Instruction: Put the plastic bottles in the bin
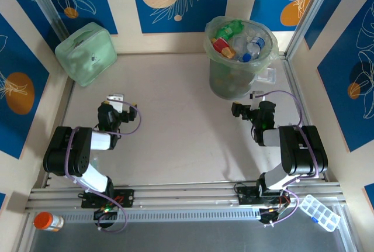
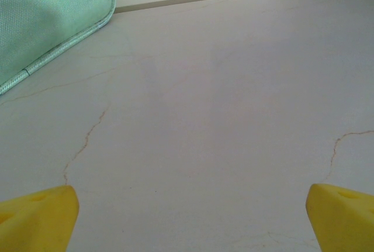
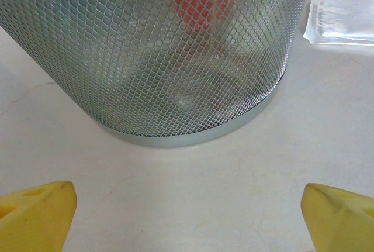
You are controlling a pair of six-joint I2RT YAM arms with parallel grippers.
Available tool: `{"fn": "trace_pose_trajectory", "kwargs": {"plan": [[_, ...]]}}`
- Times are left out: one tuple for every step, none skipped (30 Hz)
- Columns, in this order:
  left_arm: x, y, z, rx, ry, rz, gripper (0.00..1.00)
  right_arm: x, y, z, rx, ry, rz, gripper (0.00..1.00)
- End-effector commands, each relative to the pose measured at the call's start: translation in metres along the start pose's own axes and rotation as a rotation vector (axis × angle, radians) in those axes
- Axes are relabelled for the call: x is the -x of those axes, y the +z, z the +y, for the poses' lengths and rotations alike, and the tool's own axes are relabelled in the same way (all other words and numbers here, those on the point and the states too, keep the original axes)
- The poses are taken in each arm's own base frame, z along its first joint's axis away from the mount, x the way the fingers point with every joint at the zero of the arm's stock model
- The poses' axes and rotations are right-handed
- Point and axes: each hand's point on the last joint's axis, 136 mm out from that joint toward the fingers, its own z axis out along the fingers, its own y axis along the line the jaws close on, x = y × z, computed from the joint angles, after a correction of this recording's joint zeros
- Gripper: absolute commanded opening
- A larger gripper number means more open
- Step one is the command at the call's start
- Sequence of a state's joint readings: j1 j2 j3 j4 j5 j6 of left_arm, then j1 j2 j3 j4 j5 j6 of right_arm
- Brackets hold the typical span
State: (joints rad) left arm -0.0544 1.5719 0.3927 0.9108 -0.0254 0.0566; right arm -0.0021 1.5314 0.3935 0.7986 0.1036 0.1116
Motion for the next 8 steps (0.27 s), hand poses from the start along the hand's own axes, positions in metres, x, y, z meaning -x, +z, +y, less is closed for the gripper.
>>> {"fn": "trace_pose_trajectory", "kwargs": {"plan": [[0.0017, -0.0023, -0.0043, -0.026, -0.008, -0.009, 0.99, 0.0158, 0.0014, 0.0042, 0.018, -0.016, -0.037, 0.99], [0.0012, -0.0020, -0.0043, -0.026, -0.008, -0.007, 0.99, 0.0159, 0.0015, 0.0042, 0.018, -0.016, -0.037, 0.99], [0.0009, -0.0013, -0.0043, -0.026, -0.008, -0.004, 0.99, 0.0161, 0.0014, 0.0043, 0.018, -0.016, -0.038, 0.99], [0.0012, -0.0013, -0.0043, -0.026, -0.007, -0.004, 0.99, 0.0159, 0.0015, 0.0042, 0.018, -0.016, -0.037, 0.99], [0.0008, -0.0013, -0.0043, -0.026, -0.007, -0.003, 0.99, 0.0162, 0.0014, 0.0043, 0.018, -0.016, -0.038, 0.99], [0.0014, -0.0020, -0.0043, -0.026, -0.008, -0.007, 0.99, 0.0159, 0.0014, 0.0042, 0.018, -0.016, -0.038, 0.99], [0.0018, -0.0026, -0.0048, -0.027, -0.008, -0.010, 0.99, 0.0160, 0.0015, 0.0042, 0.018, -0.017, -0.037, 0.99], [0.0020, -0.0026, -0.0045, -0.027, -0.008, -0.011, 0.99, 0.0161, 0.0014, 0.0043, 0.018, -0.016, -0.038, 0.99]]}}
